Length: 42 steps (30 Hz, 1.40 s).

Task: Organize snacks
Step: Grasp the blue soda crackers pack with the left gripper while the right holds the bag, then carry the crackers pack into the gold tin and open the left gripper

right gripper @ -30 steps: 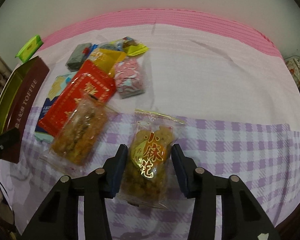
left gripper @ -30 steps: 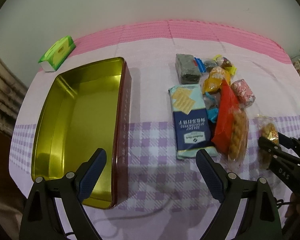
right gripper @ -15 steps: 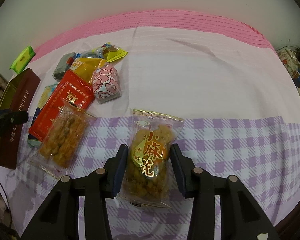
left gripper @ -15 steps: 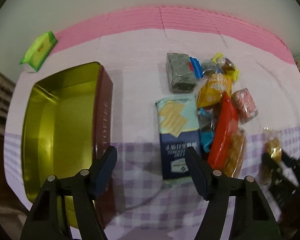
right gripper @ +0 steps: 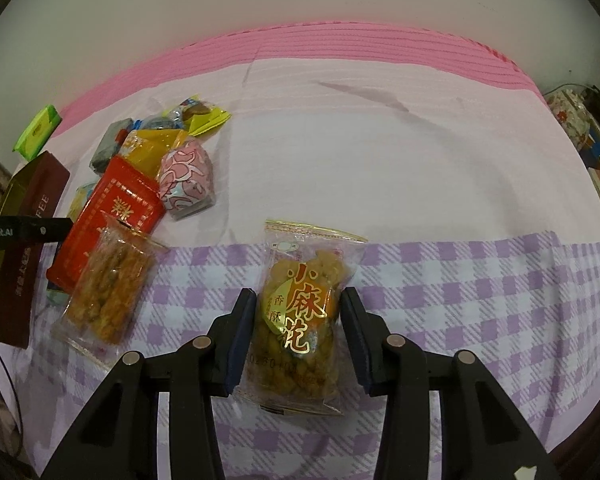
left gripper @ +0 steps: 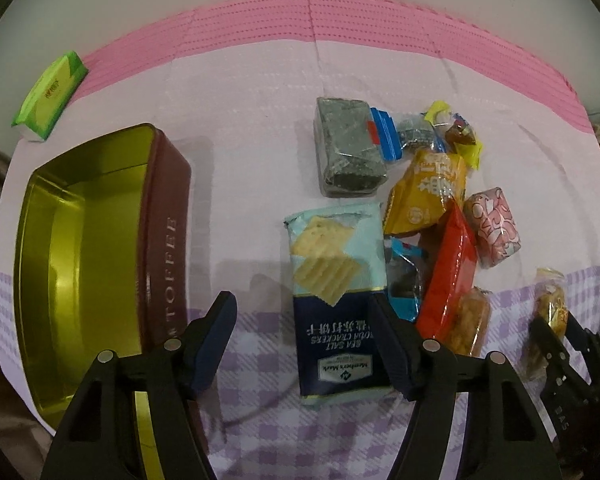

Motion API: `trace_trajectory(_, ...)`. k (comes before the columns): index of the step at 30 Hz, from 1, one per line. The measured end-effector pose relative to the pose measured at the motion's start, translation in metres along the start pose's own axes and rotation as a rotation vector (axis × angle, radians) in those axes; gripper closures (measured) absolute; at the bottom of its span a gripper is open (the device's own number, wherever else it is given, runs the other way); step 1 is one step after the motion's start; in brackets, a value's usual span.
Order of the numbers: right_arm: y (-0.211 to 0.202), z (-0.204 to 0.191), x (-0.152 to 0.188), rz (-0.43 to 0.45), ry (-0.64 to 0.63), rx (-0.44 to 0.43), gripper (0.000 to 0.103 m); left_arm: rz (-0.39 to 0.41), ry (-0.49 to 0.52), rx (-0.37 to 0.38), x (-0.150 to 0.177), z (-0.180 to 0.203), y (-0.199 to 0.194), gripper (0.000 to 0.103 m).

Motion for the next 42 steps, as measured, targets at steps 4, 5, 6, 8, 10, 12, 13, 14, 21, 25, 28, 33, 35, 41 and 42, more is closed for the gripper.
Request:
trace_trajectory(4, 0.001, 0.001, -0.001, 0.001, -0.001, 0.000, 0.063, 0.003, -0.010, 0.019, -0.003, 0.007, 0.005, 0.035)
trace_trajectory(5, 0.000, 0.001, -0.002, 0.002, -0.001, -0.002, 0.063, 0.005, -0.010, 0.016, -0.004, 0.009, 0.005, 0.035)
trace_trajectory(6, 0.000, 0.001, -0.001, 0.001, -0.001, 0.000, 0.063, 0.008, -0.012, 0.014, -0.005, 0.009, 0.007, 0.035)
trace_trajectory(8, 0.000, 0.001, -0.001, 0.002, -0.001, 0.000, 0.063, 0.016, -0.010, 0.010, -0.007, 0.012, 0.007, 0.035)
trace_trajectory(10, 0.001, 0.001, -0.001, 0.004, -0.003, 0.003, 0.063, 0.016, -0.005, 0.012, -0.007, 0.016, 0.010, 0.034)
trace_trajectory(12, 0.000, 0.001, -0.001, 0.003, -0.005, 0.003, 0.063, 0.012, -0.004, 0.017, -0.009, 0.017, 0.014, 0.034)
trace_trajectory(13, 0.000, 0.001, -0.001, 0.004, -0.003, 0.002, 0.063, 0.009, -0.002, 0.015, -0.008, 0.018, 0.016, 0.034)
trace_trajectory(14, 0.000, 0.001, -0.001, 0.004, -0.002, 0.001, 0.063, 0.006, -0.002, 0.014, -0.008, 0.017, 0.018, 0.034)
trace_trajectory(21, -0.001, 0.002, 0.000, 0.004, -0.005, 0.002, 0.062, 0.006, 0.009, 0.010, 0.004, 0.014, 0.021, 0.034)
trace_trajectory(25, -0.001, 0.000, -0.001, 0.005, -0.004, 0.002, 0.062, 0.023, 0.037, 0.007, 0.015, 0.015, 0.019, 0.034)
trace_trajectory(28, -0.002, 0.002, 0.000, 0.006, -0.004, 0.002, 0.062, 0.037, 0.053, 0.006, 0.020, 0.015, 0.017, 0.034)
trace_trajectory(33, -0.002, 0.003, 0.000, 0.006, -0.004, 0.002, 0.062, 0.031, 0.049, 0.031, 0.018, 0.014, 0.017, 0.041)
trace_trajectory(35, -0.002, 0.001, -0.001, 0.005, -0.006, 0.004, 0.062, 0.039, 0.050, 0.033, 0.019, 0.012, 0.015, 0.052)
trace_trajectory(41, -0.002, 0.001, -0.001, 0.005, -0.005, 0.004, 0.062, 0.024, 0.051, 0.043, 0.022, 0.012, 0.010, 0.052)
trace_trajectory(42, -0.002, 0.002, 0.000, 0.004, -0.006, 0.004, 0.062, 0.021, 0.052, 0.043, 0.025, 0.012, 0.009, 0.052)
Point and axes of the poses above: each gripper's, at about its wrist camera, not at the fingertips, and y roughly the way its jaws point, z to its right, x to its underside, the point moved 7 cm from there along y, roughly the way its jaws point, and after that the axes turned 13 degrees about -x, right-handed, at the moved point
